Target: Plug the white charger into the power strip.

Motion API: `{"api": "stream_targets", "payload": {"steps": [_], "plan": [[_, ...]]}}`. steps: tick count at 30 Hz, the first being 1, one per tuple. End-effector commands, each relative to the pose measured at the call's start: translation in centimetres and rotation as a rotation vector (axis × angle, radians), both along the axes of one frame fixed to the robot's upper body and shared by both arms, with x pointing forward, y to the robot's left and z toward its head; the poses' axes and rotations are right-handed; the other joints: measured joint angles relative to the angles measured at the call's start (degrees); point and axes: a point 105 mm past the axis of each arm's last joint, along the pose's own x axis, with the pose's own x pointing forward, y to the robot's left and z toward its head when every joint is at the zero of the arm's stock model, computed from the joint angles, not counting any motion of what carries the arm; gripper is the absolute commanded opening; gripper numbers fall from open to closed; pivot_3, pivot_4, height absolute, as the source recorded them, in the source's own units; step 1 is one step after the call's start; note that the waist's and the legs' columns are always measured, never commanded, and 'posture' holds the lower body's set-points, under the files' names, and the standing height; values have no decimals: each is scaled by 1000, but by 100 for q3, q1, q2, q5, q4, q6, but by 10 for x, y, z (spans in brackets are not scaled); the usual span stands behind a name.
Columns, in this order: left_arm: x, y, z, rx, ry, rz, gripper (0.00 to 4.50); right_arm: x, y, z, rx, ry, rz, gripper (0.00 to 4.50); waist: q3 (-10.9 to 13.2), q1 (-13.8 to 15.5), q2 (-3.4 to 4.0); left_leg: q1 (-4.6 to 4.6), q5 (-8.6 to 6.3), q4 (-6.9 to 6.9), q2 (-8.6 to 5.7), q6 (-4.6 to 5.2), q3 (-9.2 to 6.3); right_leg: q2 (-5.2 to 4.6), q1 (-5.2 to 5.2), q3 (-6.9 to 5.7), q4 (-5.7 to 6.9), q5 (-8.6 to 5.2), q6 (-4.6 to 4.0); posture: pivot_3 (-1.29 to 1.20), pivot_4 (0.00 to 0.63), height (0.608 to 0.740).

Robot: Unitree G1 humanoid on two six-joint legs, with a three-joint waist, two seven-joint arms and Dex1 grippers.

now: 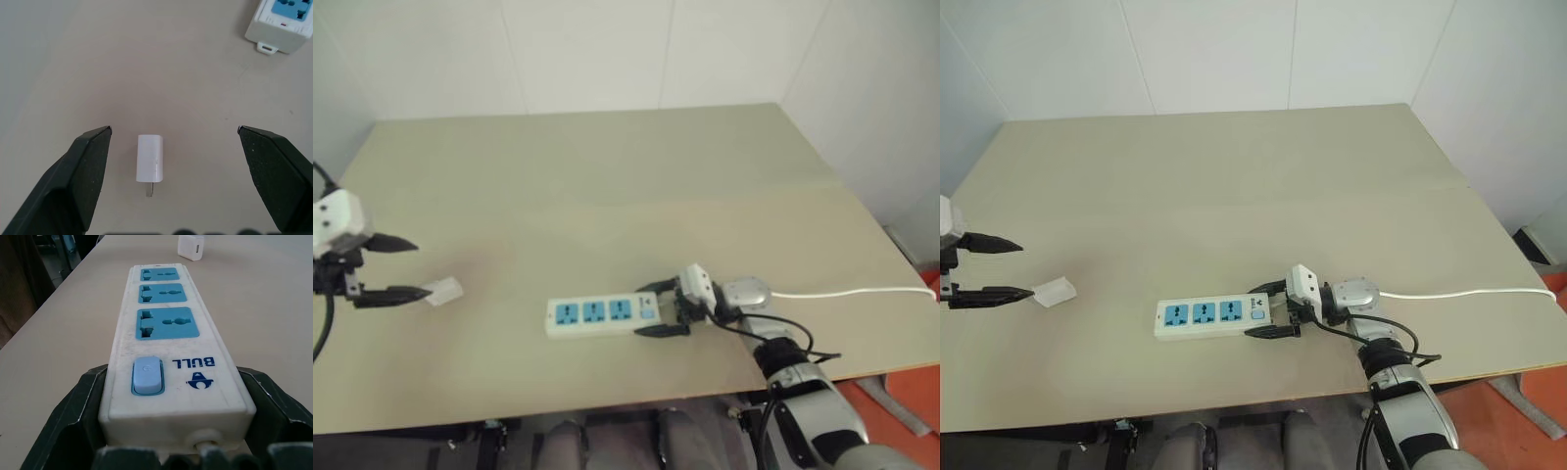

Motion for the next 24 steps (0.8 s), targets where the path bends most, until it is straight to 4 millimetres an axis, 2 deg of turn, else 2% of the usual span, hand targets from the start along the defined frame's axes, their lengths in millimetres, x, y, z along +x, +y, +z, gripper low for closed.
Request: {"api": "stream_targets", "payload": {"steps": [1, 4, 12, 24], "plan": [[0, 5, 0, 92, 54, 11, 4500, -1, 1, -3, 18, 4, -12, 3406, 0, -13, 0, -1, 0, 0, 0, 0, 0, 2, -3, 0, 2, 0, 0, 0, 150, 740], [13, 11, -5, 176, 70, 53, 4500, 0, -1, -4, 19, 12, -29, 3406, -1, 7, -3, 3, 0, 1, 0, -1, -1, 4, -5, 0, 18, -1, -1, 0, 150, 740], [29, 11, -2, 301, 161, -16, 4500, 2, -3, -1, 25, 9, -47, 3406, -3, 29, -7, 7, 4, 5, -1, -6, -2, 7, -2, 0, 27, -2, -1, 0, 150, 740], [54, 5, -32, 377, 294, -90, 4500, 3, -3, -1, 39, 8, -79, 3406, -4, 42, -16, 4, 4, 15, -1, -6, -7, 6, -3, 0, 33, -2, 0, 0, 150, 740]]}}
